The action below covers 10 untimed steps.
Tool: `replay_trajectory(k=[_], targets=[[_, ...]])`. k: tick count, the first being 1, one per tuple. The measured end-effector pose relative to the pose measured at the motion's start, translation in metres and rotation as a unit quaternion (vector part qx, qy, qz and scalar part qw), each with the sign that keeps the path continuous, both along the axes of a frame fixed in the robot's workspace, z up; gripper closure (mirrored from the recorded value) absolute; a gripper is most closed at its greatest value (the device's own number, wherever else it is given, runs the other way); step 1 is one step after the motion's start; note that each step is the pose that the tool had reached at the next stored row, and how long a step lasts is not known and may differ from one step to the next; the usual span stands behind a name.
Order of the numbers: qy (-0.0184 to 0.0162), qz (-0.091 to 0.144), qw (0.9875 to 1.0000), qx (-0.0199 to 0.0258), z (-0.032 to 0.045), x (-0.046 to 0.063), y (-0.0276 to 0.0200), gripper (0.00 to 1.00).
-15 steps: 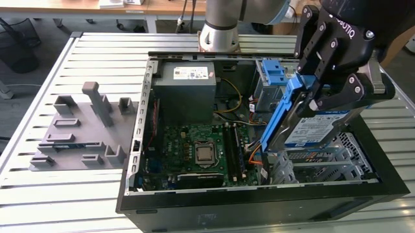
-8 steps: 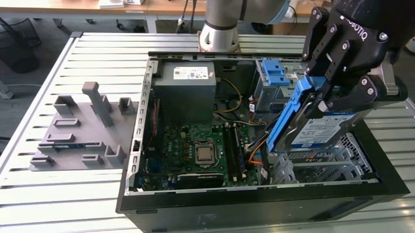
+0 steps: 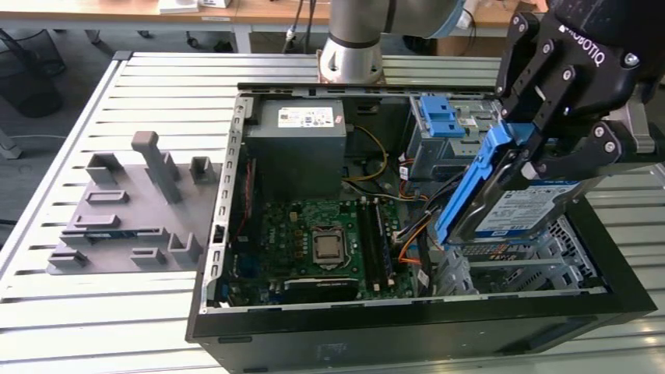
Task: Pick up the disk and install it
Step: 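Insert the disk into the insertion slot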
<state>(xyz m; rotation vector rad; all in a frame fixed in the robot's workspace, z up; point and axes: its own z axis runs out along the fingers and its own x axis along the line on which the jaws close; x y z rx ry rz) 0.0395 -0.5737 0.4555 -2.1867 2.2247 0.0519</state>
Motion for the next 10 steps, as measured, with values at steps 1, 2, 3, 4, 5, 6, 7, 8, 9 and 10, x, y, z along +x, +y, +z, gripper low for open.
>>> replay_trajectory(k=[1,2,3,4,5,6,7,8,9,10], targets=[[0.0,0.0,1.0,0.0,0.0,0.0001,0.0,0.64],[0.0,0.0,1.0,0.0,0.0,0.0002,0.0,0.64],[0.0,0.0,1.0,0.0,-0.0001,0.0006,0.0,0.64],[0.0,0.0,1.0,0.0,-0.0001,0.0014,0.0,0.64],[0.0,0.0,1.0,0.0,-0.0003,0.0025,0.0,0.64],[0.0,0.0,1.0,-0.0001,-0.0004,0.0036,0.0,0.64],[0.0,0.0,1.0,0.0,-0.0006,0.0046,0.0,0.64],[0.0,0.0,1.0,-0.0001,-0.0007,0.0052,0.0,0.64],[0.0,0.0,1.0,0.0,-0.0009,0.006,0.0,0.64],[0.0,0.0,1.0,0.0,-0.0011,0.007,0.0,0.64]])
